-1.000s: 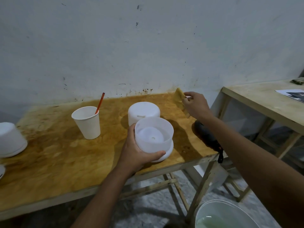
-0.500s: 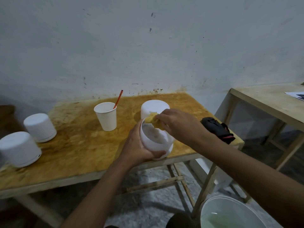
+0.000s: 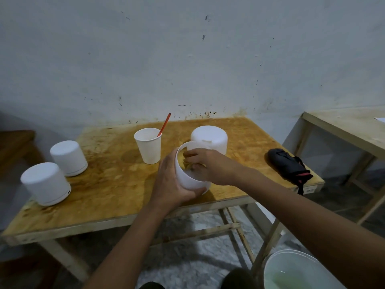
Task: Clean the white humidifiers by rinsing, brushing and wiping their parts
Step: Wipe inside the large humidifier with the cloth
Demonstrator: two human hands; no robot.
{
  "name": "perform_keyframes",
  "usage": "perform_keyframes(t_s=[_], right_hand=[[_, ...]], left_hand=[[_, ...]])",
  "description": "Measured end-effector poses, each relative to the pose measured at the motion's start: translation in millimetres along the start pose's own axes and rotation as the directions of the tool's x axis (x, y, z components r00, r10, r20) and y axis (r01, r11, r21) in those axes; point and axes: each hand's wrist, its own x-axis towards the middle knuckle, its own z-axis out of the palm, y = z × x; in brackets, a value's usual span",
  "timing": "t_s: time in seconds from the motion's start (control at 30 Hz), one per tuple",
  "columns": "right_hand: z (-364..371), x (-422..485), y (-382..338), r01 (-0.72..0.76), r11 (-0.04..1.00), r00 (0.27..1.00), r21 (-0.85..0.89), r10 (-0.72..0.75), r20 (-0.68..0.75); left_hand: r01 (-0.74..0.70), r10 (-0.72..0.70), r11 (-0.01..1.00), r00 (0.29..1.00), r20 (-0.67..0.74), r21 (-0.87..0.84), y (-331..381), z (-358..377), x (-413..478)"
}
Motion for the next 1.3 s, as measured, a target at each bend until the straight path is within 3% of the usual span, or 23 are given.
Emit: perform_keyframes(t_s=[0.23, 0.37, 0.47, 0.53, 0.77, 0.9, 1.03, 1.17, 1.3], right_hand=[[-5.8, -4.4, -9.4, 0.159, 0.987, 0.976, 0.025, -0.161, 0.15], [-7.3, 3.5, -11.8, 0.132, 0.968, 0.973, -0.213, -0.086, 0.215], [-3.1, 8.9, -17.2, 0.068, 0.903, 0.989, -0.424, -0.006, 0.146], [-3.1, 9.4, -19.5, 0.036, 0.88, 0.997, -0.473, 0.002, 0.079], [-17.9, 4.6, -20.7, 0.01, 0.856, 0.978, -0.517, 0.1, 0.184], [-22.0, -5.4, -16.7, 0.015, 0.938, 0.964, -0.346, 0.078, 0.252], [-16.7, -9.7, -15.0, 0.033, 0.936, 0.977, -0.35, 0.044, 0.208], [-5.9, -9.6, -15.6, 0.024, 0.886, 0.992, -0.463, 0.038, 0.123], [-5.8, -5.1, -27.1, -0.018, 0.871, 0.993, -0.49, 0.073, 0.094]], left_hand=[[0.015, -0.022, 0.986, 0.999, -0.039, -0.169, -9.9, 1.7, -10.3], [0.025, -0.033, 0.989, 0.998, -0.052, -0.145, -11.4, 3.3, -9.7], [0.01, -0.017, 0.992, 0.998, -0.055, -0.123, -11.5, 4.6, -7.4], [0.009, -0.015, 0.993, 0.998, -0.055, -0.118, -11.3, 5.2, -6.4], [0.017, -0.028, 0.989, 0.997, -0.072, -0.15, -13.8, 6.9, -5.9], [0.02, -0.03, 0.989, 0.997, -0.066, -0.145, -14.7, 8.1, -5.4], [-0.009, -0.005, 0.991, 0.995, -0.101, -0.135, -13.4, 7.4, -7.4], [-0.023, 0.011, 0.995, 0.993, -0.114, -0.099, -12.3, 6.9, -8.2], [0.025, -0.035, 0.996, 0.992, -0.12, -0.089, -12.9, 9.9, -6.2]])
